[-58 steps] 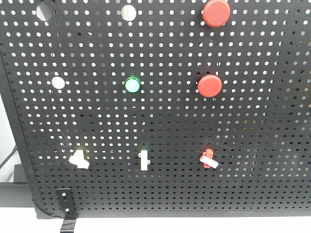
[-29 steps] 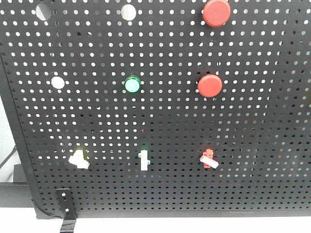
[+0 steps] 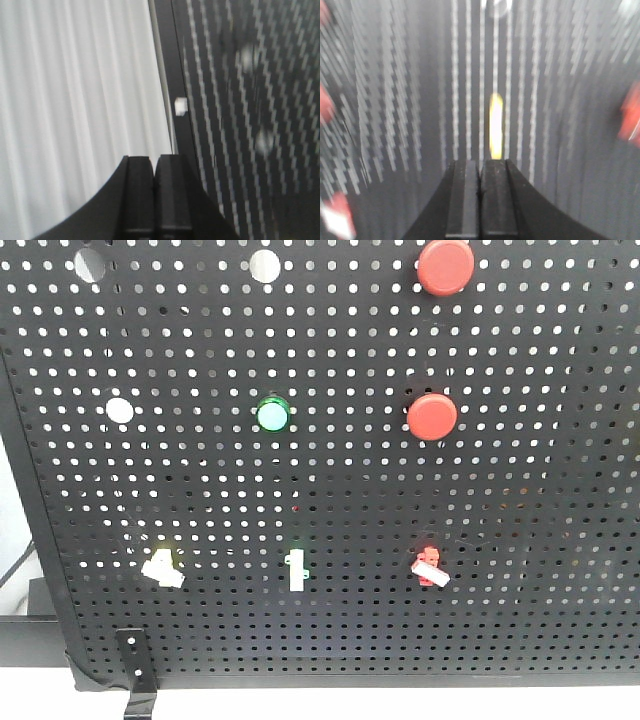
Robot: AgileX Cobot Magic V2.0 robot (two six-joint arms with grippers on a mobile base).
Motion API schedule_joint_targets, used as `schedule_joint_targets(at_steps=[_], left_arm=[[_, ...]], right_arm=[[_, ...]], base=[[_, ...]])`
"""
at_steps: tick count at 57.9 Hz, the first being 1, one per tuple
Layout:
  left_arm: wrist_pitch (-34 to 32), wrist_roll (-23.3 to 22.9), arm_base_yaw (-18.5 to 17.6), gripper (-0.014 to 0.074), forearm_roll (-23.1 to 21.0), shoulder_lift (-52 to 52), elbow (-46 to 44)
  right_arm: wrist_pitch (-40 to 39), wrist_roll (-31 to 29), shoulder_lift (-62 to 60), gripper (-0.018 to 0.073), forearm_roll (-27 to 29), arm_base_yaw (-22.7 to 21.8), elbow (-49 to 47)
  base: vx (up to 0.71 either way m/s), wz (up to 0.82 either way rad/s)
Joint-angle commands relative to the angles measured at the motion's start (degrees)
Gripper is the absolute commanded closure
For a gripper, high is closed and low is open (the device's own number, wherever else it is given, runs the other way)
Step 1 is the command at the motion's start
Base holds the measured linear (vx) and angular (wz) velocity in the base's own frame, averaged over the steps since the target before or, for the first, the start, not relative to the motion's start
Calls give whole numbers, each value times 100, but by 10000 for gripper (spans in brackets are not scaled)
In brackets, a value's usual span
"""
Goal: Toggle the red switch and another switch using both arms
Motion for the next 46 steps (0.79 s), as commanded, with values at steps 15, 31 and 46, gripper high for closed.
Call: schedule_joint_targets(at_steps=[15,31,46], left_arm=[[94,-36,-11,594,0,1275,-188],[-376,239,-245,594,33,2333,-188],[-1358,210,-1373,594,33,3114,-188]], right_arm=[[-675,-55,929,566,-35,-26,-152],[-711,-50,991,566,-35,-26,-152],[-711,-50,991,566,-35,-26,-152]], base=[[0,0],[0,0],[0,0]])
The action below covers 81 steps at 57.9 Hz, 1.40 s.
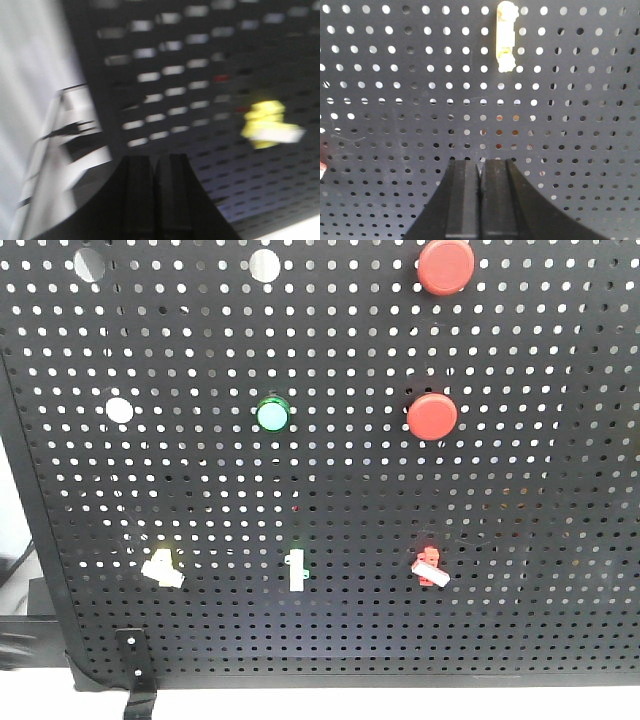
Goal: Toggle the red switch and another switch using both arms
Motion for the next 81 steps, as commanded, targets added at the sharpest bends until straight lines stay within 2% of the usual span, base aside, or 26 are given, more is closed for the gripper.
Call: schedule_joint_targets(at_steps=[1,8,31,46,73,81], left_arm=[[-1040,-19,-355,594,-25,148,-188],[-1474,-24,-537,594,-60,337,-231],[-1135,-32,-628,594,-71,1008,-1052],[-686,-32,-643,594,-64,1240,-1122],[640,-31,-643,594,-78,1236,-1122],[781,-31,-647,594,-190,1170,-1122]], right_arm=[[-523,-38,15,566,-35,-26,-178],[-523,-38,15,566,-35,-26,-178],[-483,-38,15,566,-35,-26,-178],[-477,-38,15,566,-35,-26,-178],[-476,-57,15,566,-35,-26,-178],[-476,-57,15,566,-35,-26,-178]], base=[[0,0],[0,0],[0,0],[0,0],[0,0],[0,0]])
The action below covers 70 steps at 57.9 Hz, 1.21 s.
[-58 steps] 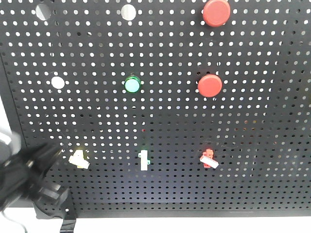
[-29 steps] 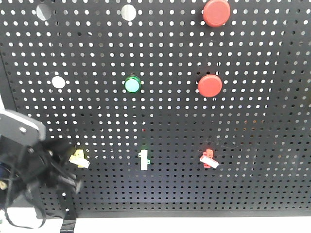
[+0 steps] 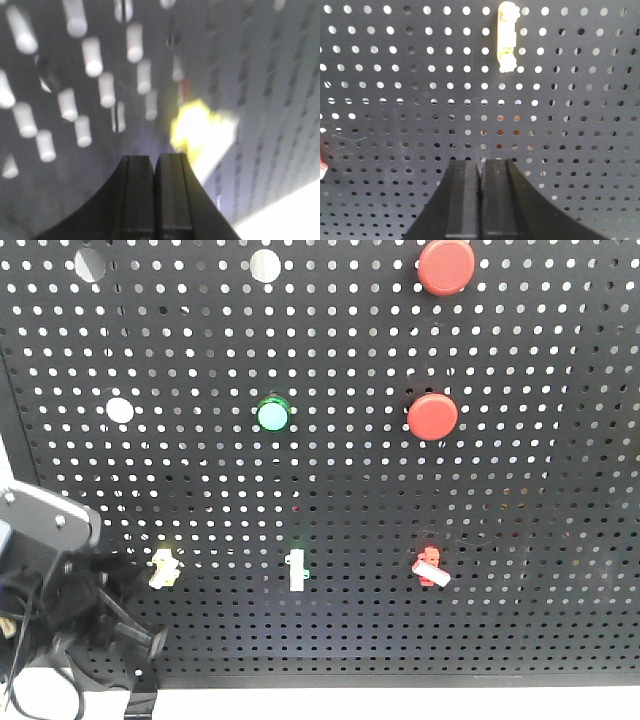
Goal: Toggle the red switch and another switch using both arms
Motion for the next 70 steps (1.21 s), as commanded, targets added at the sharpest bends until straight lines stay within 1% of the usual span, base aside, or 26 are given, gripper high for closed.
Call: schedule_joint_targets(at_steps=[1,8,14,21,27,33,38,45,56,70], left_arm=[[-60,-20,-76,594,-183,-193,-153],[-119,-20,-185,594,-220,-483,-153],[-74,-20,-261,594,-241,-787,-153],[-65,-20,-322,594,-369,-1089,-153],[-66,-20,-356,594,-370,-1305,-153],[-61,-20,-356,594,-370,-1454,-153],[-61,-20,-356,594,-370,-1517,-153],[-61,-20,-356,594,-370,-1529,-153],[-61,-20,-356,594,-370,-1529,-153],[-61,-20,-356,594,-370,-1529,-153]], right_arm=[[-477,-56,15,566,-43,-26,-178],[-608,-56,15,566,-225,106,-178],[-784,-29,26,566,-490,572,-178],[-790,-23,334,566,-435,1158,-198],[-1126,-23,742,566,-329,1537,-198],[-1632,-28,1258,566,-131,1800,-264],[-1772,-38,1695,566,-71,1988,-466],[-2013,-38,2275,566,-71,2186,-896],[-2108,-10,3028,566,-42,2258,-1584],[-2113,-5,3242,566,-49,2258,-1795]], base=[[0,0],[0,0],[0,0],[0,0],[0,0],[0,0],[0,0],[0,0],[0,0],[0,0]])
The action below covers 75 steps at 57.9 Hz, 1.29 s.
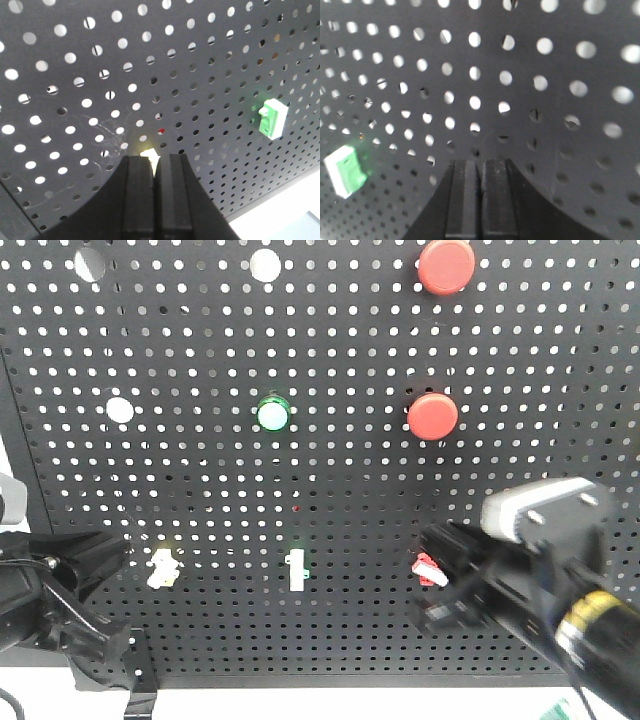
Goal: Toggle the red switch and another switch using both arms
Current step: 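Move the right gripper to the red-and-white switch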
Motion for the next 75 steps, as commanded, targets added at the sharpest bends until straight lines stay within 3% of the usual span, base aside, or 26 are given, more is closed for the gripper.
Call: schedule_joint_targets(at_steps=[1,14,23,41,51,62,75], left_arm=[[-445,-25,-35,594,-77,-122,-171],[-451,-25,-35,594,-77,-123,-171],[-451,-20,-35,594,-71,-118,-171],[-451,-10,-35,594,-65,-118,-171],[-451,-10,-35,594,-65,-118,-171],[-451,-10,-35,594,-65,-118,-171],[-450,-10,-35,594,-65,-118,-171]], right_arm=[[-465,-11,-137,566,19,-3,-227],[-235,277,102,566,15,68,-227],[-99,257,235,566,-47,397,-227],[912,176,217,566,-281,515,-227],[417,176,-21,566,-285,515,-227],[-348,83,-188,566,136,500,-227],[-403,-479,-106,566,1118,209,-227]], base=[[0,0],[0,0],[0,0],[0,0],[0,0],[0,0],[0,0]])
